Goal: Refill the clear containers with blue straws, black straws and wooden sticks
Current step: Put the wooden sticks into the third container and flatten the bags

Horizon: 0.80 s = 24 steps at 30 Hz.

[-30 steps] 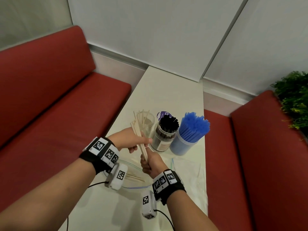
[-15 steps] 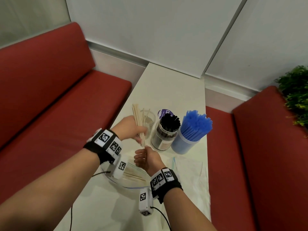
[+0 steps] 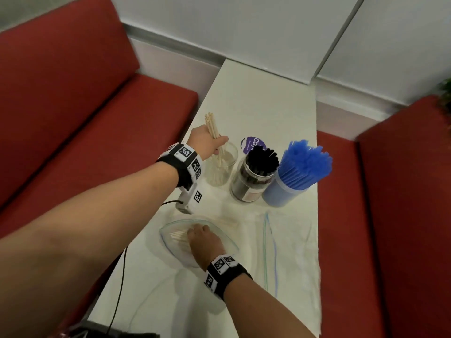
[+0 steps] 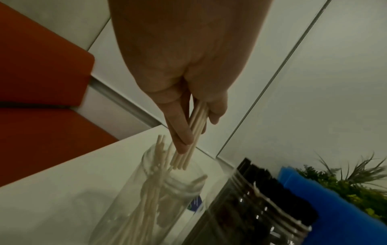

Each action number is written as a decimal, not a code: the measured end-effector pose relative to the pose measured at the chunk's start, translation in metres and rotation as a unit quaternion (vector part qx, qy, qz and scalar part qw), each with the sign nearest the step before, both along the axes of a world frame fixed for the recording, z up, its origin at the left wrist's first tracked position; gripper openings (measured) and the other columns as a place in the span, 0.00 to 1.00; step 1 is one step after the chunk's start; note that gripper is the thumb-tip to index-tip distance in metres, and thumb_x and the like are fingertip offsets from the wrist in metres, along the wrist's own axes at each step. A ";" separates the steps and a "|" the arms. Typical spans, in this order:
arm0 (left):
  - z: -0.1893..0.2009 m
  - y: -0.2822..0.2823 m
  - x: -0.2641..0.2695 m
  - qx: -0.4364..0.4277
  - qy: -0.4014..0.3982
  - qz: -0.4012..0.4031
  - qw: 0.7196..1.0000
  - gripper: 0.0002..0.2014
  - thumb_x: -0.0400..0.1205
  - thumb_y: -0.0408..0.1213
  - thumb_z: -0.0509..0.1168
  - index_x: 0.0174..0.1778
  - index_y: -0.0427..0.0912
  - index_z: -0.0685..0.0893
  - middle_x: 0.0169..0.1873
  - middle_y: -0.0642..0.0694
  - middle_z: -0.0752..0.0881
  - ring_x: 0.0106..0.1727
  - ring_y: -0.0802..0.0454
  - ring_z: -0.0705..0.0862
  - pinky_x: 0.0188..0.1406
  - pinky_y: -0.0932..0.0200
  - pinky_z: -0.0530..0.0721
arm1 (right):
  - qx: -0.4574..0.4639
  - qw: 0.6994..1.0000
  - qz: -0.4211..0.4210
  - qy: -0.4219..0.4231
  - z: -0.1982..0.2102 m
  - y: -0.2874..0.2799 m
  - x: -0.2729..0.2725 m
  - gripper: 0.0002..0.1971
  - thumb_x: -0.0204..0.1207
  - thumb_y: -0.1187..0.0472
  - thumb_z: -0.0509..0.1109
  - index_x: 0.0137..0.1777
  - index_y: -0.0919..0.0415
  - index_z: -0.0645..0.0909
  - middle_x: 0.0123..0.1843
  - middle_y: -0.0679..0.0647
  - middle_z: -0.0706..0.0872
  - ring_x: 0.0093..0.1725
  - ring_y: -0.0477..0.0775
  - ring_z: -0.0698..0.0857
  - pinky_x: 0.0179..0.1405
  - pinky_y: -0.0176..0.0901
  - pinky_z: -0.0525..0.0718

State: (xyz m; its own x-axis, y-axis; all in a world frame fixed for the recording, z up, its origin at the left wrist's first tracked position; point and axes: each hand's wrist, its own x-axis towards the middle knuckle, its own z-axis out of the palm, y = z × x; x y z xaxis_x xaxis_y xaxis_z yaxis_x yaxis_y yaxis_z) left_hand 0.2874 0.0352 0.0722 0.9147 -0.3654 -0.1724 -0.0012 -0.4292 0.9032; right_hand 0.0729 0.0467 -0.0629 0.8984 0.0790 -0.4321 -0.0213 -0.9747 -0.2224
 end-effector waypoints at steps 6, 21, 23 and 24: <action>-0.020 -0.004 -0.005 0.158 -0.015 -0.073 0.985 0.25 0.75 0.54 0.75 0.51 0.32 0.86 0.41 0.35 0.90 0.41 0.40 0.91 0.47 0.47 0.89 | -0.020 0.999 -0.032 0.001 -0.011 0.008 0.002 0.17 0.87 0.71 0.52 0.74 0.71 0.71 0.72 0.70 0.77 0.73 0.71 0.75 0.65 0.62 0.79; 0.009 0.013 -0.021 0.037 -0.026 -0.006 0.999 0.27 0.78 0.51 0.73 0.68 0.36 0.80 0.59 0.43 0.83 0.41 0.44 0.89 0.47 0.48 0.90 | 0.034 0.992 -0.112 0.039 0.003 0.004 0.001 0.18 0.87 0.72 0.56 0.75 0.68 0.74 0.69 0.68 0.83 0.68 0.69 0.83 0.68 0.60 0.83; 0.015 0.025 -0.027 0.023 -0.076 0.025 0.996 0.20 0.83 0.49 0.67 0.60 0.35 0.85 0.56 0.43 0.87 0.44 0.43 0.90 0.47 0.49 0.90 | 0.049 0.991 -0.119 0.034 0.006 0.003 0.000 0.20 0.86 0.74 0.57 0.76 0.67 0.70 0.70 0.68 0.82 0.69 0.69 0.83 0.69 0.60 0.82; 0.018 0.032 -0.032 0.000 -0.077 0.044 0.996 0.17 0.84 0.46 0.64 0.56 0.35 0.87 0.52 0.42 0.89 0.42 0.44 0.91 0.44 0.52 0.90 | 0.058 0.990 -0.124 0.023 0.007 0.003 -0.002 0.20 0.85 0.75 0.57 0.76 0.67 0.70 0.69 0.68 0.82 0.68 0.69 0.83 0.68 0.60 0.82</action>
